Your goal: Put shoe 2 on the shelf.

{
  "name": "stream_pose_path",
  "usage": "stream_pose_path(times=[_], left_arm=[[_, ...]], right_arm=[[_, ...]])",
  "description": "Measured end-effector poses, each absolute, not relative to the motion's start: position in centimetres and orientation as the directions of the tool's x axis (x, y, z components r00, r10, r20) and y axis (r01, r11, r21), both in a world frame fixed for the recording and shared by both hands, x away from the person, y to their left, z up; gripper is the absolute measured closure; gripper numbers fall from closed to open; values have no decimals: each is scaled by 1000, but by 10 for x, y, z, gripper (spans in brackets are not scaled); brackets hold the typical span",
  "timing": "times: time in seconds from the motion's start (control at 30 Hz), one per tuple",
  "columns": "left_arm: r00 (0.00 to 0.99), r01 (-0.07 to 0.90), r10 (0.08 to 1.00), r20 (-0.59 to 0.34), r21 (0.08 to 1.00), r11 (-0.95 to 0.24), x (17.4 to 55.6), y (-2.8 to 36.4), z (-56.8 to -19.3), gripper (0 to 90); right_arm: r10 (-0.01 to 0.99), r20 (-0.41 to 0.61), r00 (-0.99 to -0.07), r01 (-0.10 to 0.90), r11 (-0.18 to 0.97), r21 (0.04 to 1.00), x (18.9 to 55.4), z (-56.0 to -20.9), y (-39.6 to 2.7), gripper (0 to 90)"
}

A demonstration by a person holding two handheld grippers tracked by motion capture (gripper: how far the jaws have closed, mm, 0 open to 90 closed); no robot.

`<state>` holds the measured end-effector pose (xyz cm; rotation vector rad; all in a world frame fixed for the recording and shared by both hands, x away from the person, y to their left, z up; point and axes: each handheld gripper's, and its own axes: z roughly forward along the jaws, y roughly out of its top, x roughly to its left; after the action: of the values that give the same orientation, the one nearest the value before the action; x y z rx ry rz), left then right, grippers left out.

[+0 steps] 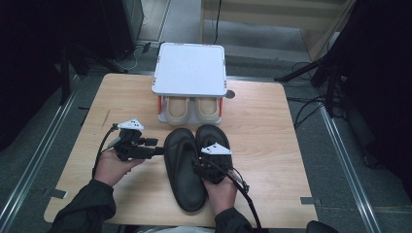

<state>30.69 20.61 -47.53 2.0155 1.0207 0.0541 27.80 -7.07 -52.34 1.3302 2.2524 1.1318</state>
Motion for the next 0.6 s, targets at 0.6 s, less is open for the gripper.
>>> stream_pose_path(times=[0.6], left_arm=[[664, 643, 676, -318, 705, -299, 308, 208, -475, 447]], right_arm=[[842, 148, -519, 620, 252, 743, 278, -522, -72, 665]])
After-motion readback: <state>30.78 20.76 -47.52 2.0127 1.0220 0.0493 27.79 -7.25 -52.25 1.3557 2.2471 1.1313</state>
